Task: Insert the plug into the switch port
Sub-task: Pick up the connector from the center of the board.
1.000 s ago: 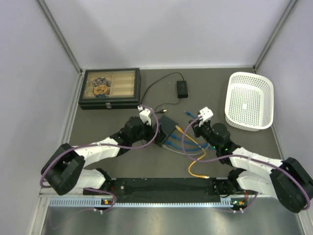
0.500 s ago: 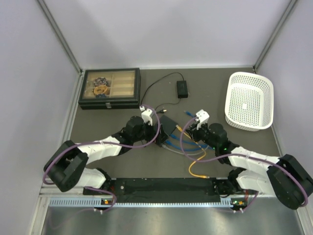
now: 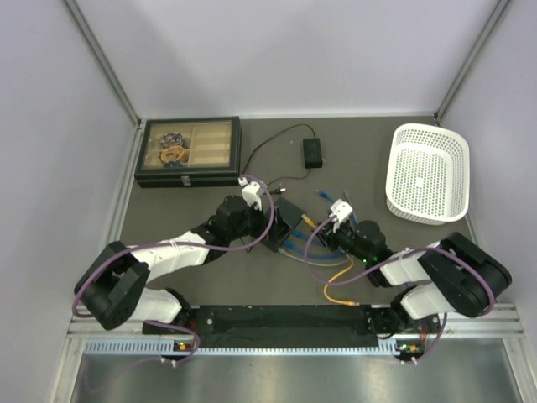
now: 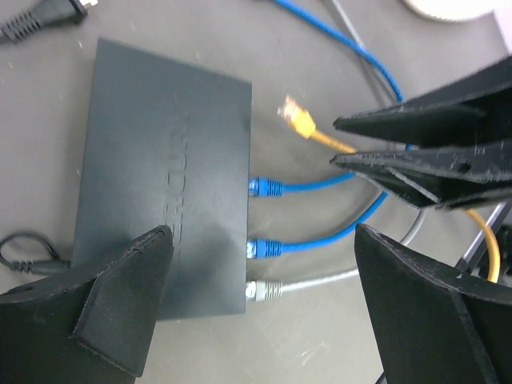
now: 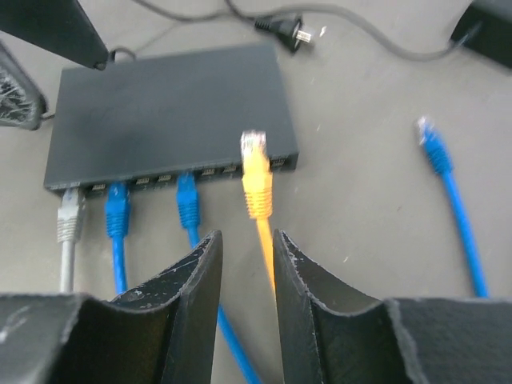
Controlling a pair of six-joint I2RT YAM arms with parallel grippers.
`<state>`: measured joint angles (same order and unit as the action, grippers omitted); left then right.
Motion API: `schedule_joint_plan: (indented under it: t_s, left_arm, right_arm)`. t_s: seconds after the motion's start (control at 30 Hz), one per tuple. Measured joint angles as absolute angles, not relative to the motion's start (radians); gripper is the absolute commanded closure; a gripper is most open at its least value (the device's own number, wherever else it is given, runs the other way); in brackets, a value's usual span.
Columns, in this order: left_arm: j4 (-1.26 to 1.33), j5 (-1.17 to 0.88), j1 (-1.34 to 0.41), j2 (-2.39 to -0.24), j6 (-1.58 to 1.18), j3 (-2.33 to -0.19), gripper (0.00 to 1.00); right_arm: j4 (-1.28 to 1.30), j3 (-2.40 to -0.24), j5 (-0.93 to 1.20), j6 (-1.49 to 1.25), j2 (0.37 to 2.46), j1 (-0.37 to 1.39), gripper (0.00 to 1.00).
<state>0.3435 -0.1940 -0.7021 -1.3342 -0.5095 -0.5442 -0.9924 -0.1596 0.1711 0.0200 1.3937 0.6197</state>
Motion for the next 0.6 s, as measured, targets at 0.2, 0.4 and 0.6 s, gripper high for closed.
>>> schedule_joint_plan:
  t_s: [0.2,0.4,0.6]
  left_arm:
    - [0.344,-0.163,-0.702,-1.377,-0.53,-0.604,0.01]
    - [0.339,-0.149,-0.702,-1.425,-0.537,-0.632,0.01]
    - [0.332,-0.136,-0.701,-1.441,-0.542,-0.649,0.01]
  right_arm:
    - [-1.172,-0.157,0.128,0.087,1.464,0.651,0.68]
    - [-1.267,-0.157,0.098,0.129,1.596,0.656,0.68]
    - [-1.296,-0.157,0.101,0.14,1.729,0.668,0.68]
